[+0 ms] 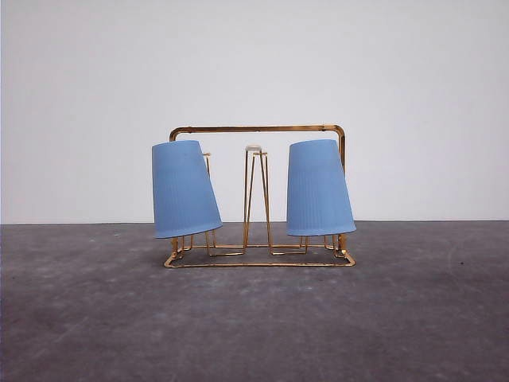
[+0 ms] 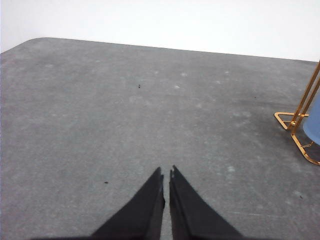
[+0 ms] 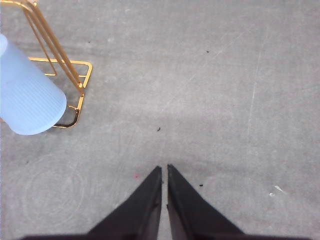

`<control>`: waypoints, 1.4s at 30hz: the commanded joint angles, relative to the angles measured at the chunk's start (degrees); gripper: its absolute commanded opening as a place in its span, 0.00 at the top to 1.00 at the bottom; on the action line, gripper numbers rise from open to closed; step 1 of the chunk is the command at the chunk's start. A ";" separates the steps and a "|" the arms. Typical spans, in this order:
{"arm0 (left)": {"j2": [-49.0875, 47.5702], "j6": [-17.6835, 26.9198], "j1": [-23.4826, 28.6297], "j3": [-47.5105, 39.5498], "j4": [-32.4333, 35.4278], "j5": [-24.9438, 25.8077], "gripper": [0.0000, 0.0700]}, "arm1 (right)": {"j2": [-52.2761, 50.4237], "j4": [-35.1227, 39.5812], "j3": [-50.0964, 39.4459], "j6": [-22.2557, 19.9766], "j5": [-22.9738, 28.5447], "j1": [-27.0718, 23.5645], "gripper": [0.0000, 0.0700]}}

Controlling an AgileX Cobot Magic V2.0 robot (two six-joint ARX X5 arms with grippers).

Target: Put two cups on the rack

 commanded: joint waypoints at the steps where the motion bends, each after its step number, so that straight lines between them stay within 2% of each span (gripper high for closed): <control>1: -0.02 0.53 0.07 -0.85 -0.30 -0.29 1.00 | 0.33 0.46 0.50 0.44 0.04 0.15 0.98; 16: -0.02 0.52 0.07 -0.85 -0.31 -0.29 1.00 | 0.33 0.48 0.50 0.34 0.06 0.15 0.98; 18: -0.02 0.52 0.07 -0.85 -0.30 -0.29 1.00 | 0.06 1.91 0.36 -3.70 0.94 0.14 0.98; 20: -0.02 0.52 0.05 -0.85 -0.30 -0.29 1.00 | -2.07 3.31 -1.03 -5.16 2.35 -0.11 0.98; 22: -0.02 0.52 0.06 -0.85 -0.29 -0.29 1.00 | -5.26 5.84 -4.13 -5.35 3.30 -0.28 0.98; 27: -0.02 0.52 0.07 -0.85 -0.26 -0.29 1.00 | -19.28 19.27 -20.24 -5.31 3.50 -1.82 0.98; 31: -0.02 0.52 0.07 -0.85 -0.26 -0.29 1.00 | -30.96 25.32 -32.13 -4.91 3.54 -2.10 0.98; 37: -0.02 0.52 0.07 -0.85 -0.26 -0.29 1.00 | -45.33 26.98 -44.99 -4.90 3.54 -2.12 0.98; 42: -0.02 0.52 0.06 -0.85 -0.26 -0.29 1.00 | -48.41 28.65 -49.52 -4.87 3.48 -2.31 0.98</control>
